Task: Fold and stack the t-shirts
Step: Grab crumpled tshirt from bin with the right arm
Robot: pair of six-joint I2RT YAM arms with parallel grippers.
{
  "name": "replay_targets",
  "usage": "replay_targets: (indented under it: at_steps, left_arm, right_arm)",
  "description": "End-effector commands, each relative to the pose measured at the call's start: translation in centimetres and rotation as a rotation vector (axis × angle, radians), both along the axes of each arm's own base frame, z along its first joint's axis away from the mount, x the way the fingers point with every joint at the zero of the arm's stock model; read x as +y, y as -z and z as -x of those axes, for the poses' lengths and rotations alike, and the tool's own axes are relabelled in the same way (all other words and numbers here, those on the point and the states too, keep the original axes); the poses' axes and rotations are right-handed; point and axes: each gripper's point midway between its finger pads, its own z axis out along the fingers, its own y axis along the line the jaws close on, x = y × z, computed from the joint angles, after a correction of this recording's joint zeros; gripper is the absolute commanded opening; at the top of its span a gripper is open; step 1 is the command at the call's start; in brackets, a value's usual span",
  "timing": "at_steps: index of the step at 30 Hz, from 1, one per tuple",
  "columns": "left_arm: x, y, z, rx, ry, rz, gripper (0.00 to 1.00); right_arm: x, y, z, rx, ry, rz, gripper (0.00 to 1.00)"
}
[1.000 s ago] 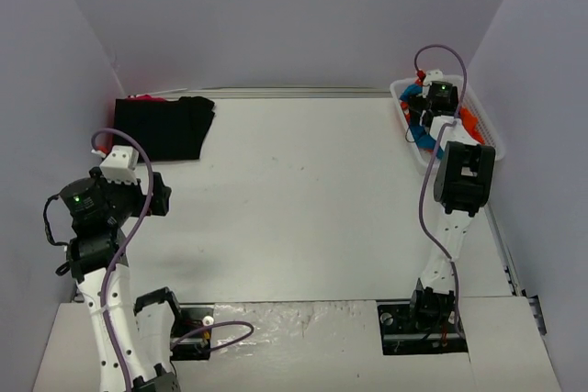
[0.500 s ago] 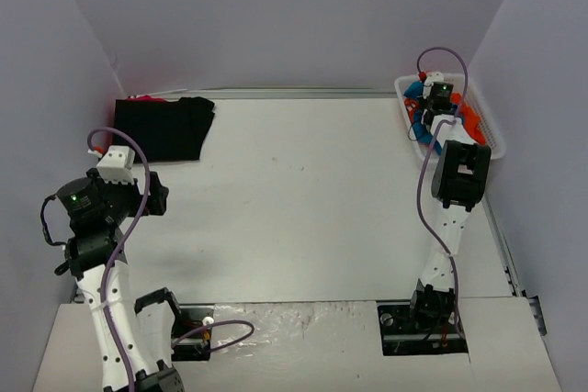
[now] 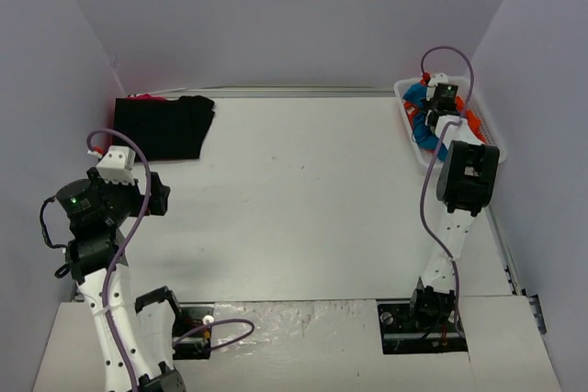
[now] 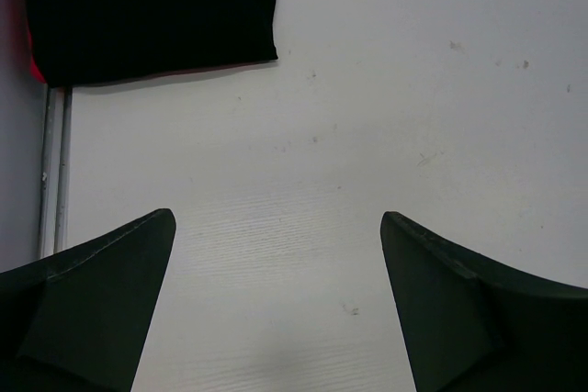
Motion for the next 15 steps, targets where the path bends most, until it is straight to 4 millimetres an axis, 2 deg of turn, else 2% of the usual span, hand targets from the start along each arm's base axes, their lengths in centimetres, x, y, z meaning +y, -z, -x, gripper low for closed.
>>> replay_targets:
  at_steps: [1, 2, 11, 12, 15]
  left_arm:
    - [-0.3, -1.4, -0.1, -0.054, 0.012, 0.002, 0.94]
    - [-0.4, -1.5, -0.1, -0.055, 0.014, 0.005, 0.94]
    - [-0.9, -1.8, 0.1, -0.068, 0.033, 0.011, 0.94]
    - [-0.9, -1.8, 0.1, -0.068, 0.032, 0.013, 0.94]
    - [-0.8, -1.8, 0.1, -0.069, 0.029, 0.011, 0.94]
  right_arm:
    - [0.2, -6.6, 1.3, -0.089, 0.011, -0.021, 0.00]
    - [0.4, -7.9, 1.5, -0.107, 0.009, -0.020, 0.00]
    - [1.0, -7.2, 2.9, -0.089, 0.007, 0.001, 0.00]
    - [1.2, -6.5, 3.2, -0.071, 0.001, 0.010, 0.00]
    - [2.0, -6.1, 3.6, -0.061, -0.006, 0.030, 0.00]
